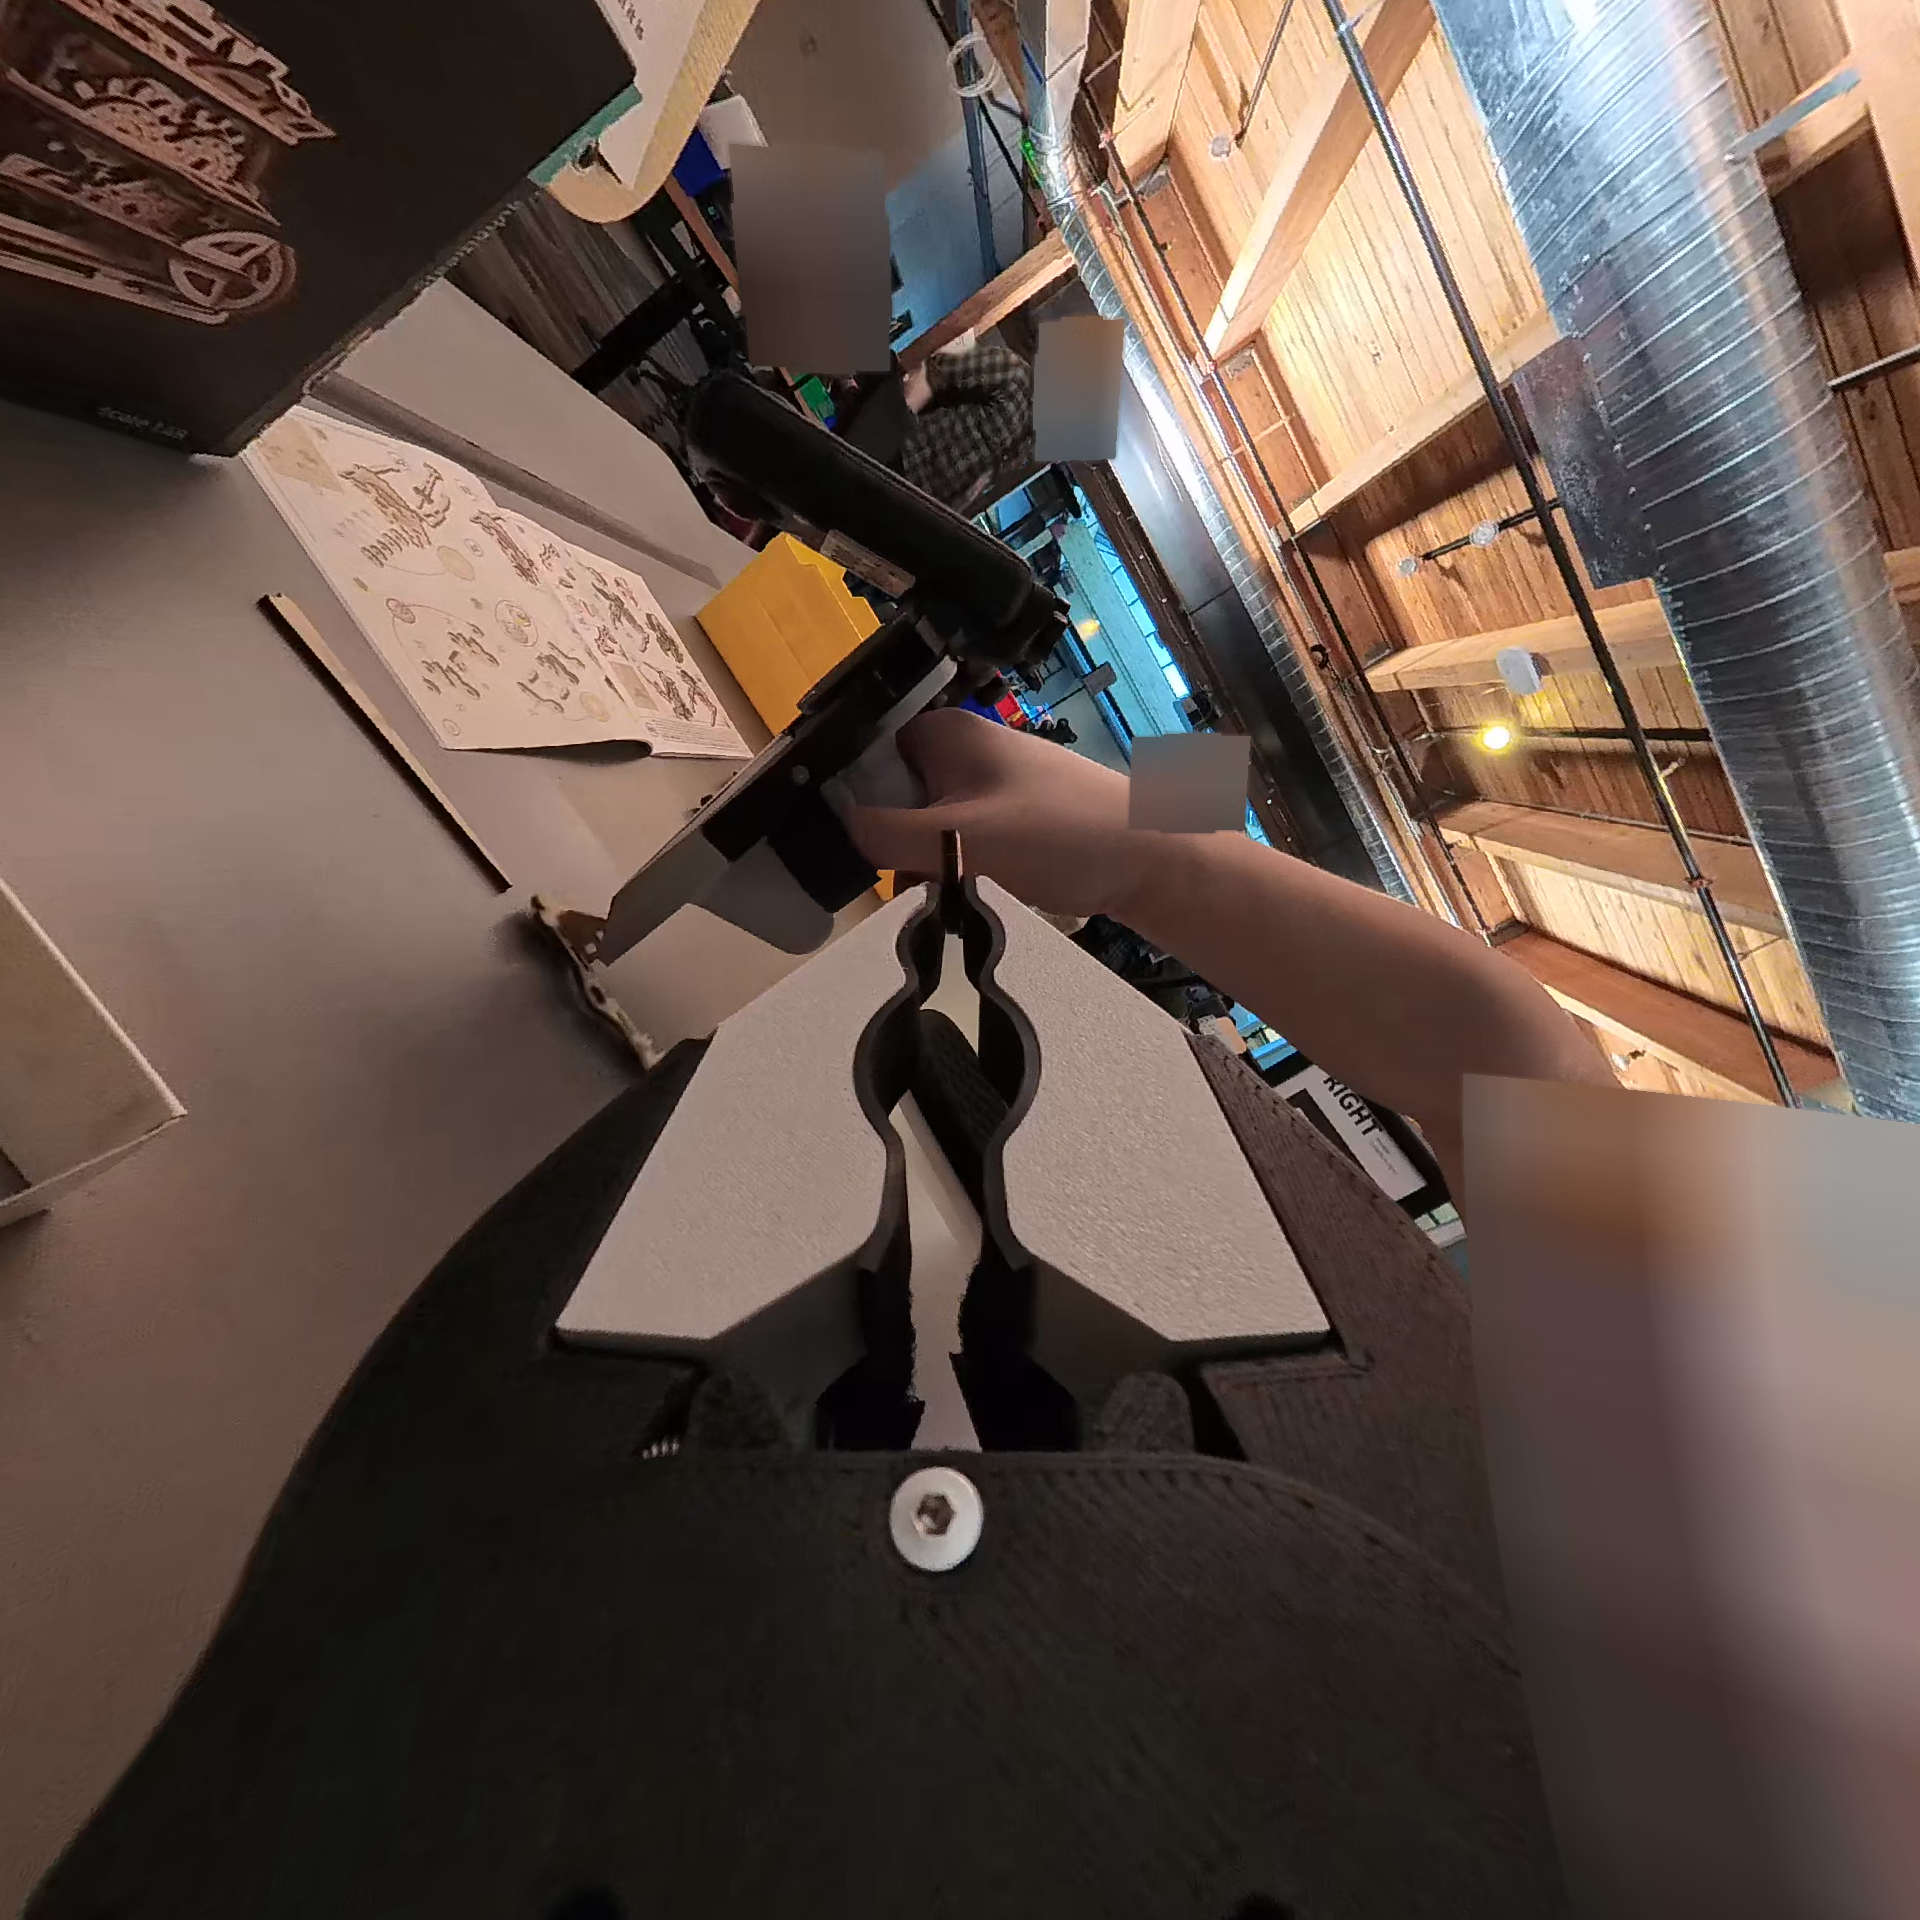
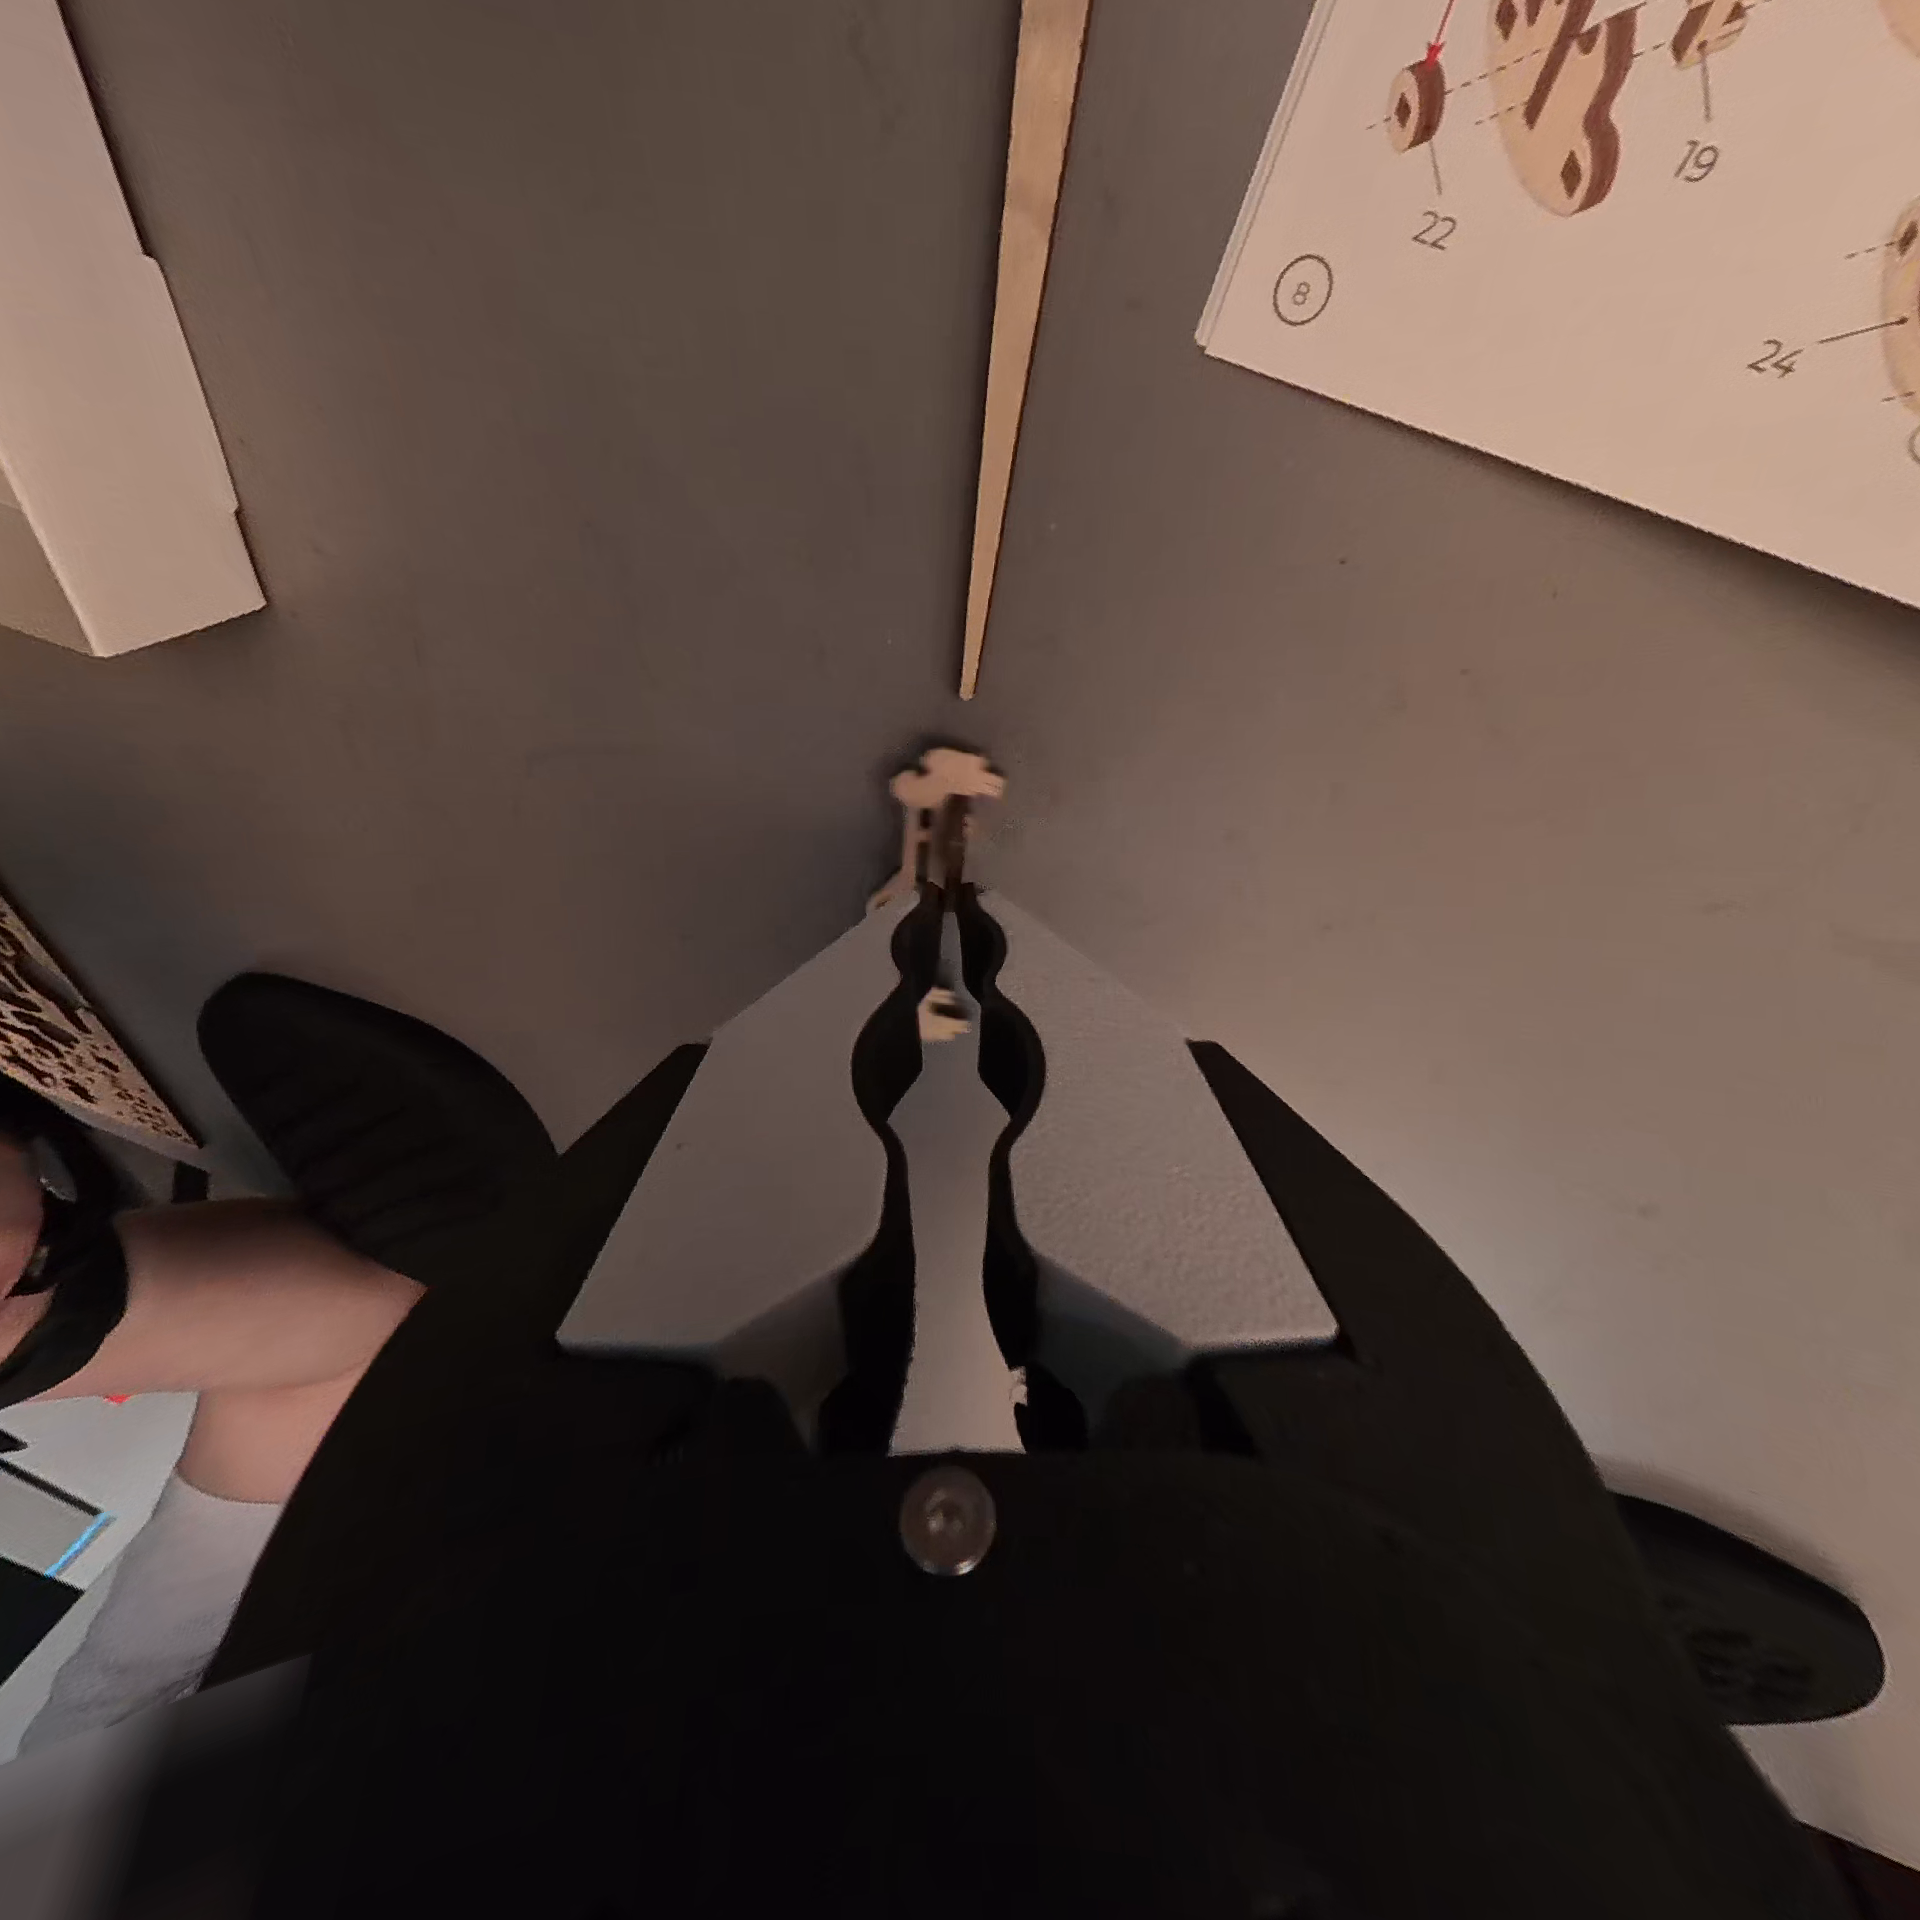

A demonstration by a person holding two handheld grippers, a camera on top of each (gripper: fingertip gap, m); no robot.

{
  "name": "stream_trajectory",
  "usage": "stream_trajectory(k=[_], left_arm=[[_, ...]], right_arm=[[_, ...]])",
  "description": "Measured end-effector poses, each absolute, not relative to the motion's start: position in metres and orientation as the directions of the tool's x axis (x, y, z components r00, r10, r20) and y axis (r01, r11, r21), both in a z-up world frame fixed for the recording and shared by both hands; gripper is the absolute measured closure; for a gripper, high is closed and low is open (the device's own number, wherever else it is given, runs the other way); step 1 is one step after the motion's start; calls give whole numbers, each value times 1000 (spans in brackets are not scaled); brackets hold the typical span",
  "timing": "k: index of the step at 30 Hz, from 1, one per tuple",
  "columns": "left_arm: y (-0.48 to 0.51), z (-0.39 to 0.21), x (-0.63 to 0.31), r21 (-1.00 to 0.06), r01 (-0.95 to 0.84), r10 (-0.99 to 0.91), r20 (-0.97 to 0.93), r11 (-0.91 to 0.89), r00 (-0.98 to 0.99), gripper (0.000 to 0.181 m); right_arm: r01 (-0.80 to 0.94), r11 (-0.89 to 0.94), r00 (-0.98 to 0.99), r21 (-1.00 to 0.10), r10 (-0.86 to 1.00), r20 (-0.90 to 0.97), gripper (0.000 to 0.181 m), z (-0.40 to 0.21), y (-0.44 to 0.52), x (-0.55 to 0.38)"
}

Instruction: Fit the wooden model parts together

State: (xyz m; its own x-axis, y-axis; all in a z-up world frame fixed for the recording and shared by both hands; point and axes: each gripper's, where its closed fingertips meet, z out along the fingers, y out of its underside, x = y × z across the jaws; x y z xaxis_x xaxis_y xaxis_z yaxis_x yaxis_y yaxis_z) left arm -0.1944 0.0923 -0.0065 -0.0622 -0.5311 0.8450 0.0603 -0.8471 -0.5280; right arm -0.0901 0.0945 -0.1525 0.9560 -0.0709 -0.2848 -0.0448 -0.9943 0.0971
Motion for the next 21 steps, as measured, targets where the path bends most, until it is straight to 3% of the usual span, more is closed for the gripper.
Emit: stream_trajectory(k=[6,12,21], left_arm=[[91,-7,-194,-528,54,-530,845,-848,-65,181],[92,-10,-193,-517,52,-519,852,-855,-69,181],[89,-17,-185,-524,22,-524,850,-852,-52,181]], right_arm=[[-21,-998,887,60,-46,-460,179,-142,93,-105],[-91,-994,555,63,-103,-825,179,-120,80,-141],[41,-995,562,-86,94,-822,179,-137,61,-147]])
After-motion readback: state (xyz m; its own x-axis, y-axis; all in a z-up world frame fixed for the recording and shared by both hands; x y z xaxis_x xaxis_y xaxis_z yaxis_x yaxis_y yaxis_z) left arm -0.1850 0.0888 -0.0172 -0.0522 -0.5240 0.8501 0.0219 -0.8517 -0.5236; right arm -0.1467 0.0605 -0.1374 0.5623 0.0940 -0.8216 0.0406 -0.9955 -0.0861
